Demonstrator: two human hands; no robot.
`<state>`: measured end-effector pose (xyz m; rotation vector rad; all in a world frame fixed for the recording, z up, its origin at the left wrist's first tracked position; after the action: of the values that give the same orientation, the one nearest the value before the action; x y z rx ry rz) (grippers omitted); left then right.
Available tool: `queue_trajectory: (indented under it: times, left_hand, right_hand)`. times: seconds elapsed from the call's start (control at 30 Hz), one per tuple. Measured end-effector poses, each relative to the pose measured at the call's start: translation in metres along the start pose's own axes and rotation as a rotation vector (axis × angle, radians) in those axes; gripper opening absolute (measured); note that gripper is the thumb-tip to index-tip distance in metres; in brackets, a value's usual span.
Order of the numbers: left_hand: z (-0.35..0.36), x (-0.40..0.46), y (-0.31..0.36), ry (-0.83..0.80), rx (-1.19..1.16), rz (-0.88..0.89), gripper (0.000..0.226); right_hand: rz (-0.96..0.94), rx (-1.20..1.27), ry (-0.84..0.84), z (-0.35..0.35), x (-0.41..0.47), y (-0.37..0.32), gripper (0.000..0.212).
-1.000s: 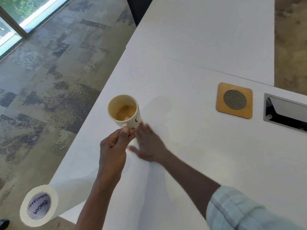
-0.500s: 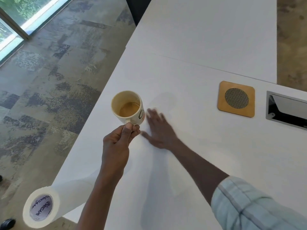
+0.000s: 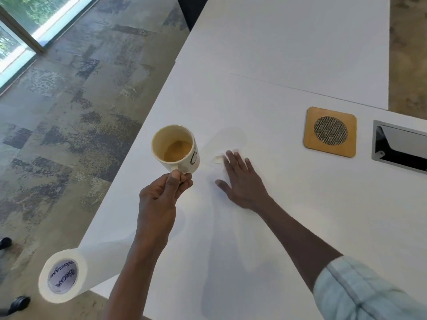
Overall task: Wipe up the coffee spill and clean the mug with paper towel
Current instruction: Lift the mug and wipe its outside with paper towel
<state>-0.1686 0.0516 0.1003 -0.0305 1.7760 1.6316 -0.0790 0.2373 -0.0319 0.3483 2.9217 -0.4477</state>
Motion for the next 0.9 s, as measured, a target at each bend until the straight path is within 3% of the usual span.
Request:
queue_trajectory:
  times: [0.13,0.27,0.43,0.6,0.73,0.9]
  left_hand:
    - [-0.002,-0.009,0.002,0.008,-0.007,0.016,0.026]
    - [-0.001,-0.017,0.003,0.013,-0.017,0.018,0.027]
    - [0.006,-0.022,0.002,0.009,-0.033,0.01,0.027]
    - [0.012,-0.029,0.001,-0.016,-0.02,0.013,0.028]
    - [0.016,-0.038,0.0,-0.014,-0.006,0.008,0.028]
    - [0.023,-0.049,0.004,-0.026,0.015,-0.023,0.033]
  right_hand:
    - [-0.162,0.087,-0.077,0.013,0.04,-0.072,0.08]
    - [-0.327,0.065,-0.09,0.039,-0.024,-0.126,0.08]
    - [-0.328,0.022,-0.021,0.038,-0.103,-0.075,0.067]
    - [-0.174,-0.011,0.03,0.005,-0.084,-0.004,0.056]
    - [-0.042,0.023,0.046,-0.008,-0.047,-0.003,0.051]
    - [-0.183,-0.026,0.025,-0.003,-0.081,-0.041,0.039]
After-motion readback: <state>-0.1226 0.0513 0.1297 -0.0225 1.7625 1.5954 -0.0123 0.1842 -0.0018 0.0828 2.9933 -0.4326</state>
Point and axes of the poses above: each hand's wrist, its own x-axis towards the middle knuckle, its own z-axis out of the palm, y = z × x, the point moved 10 cm from there along x, towards the middle knuckle, and after that the axes turned 11 degrees about -z, right-handed, at the moved point
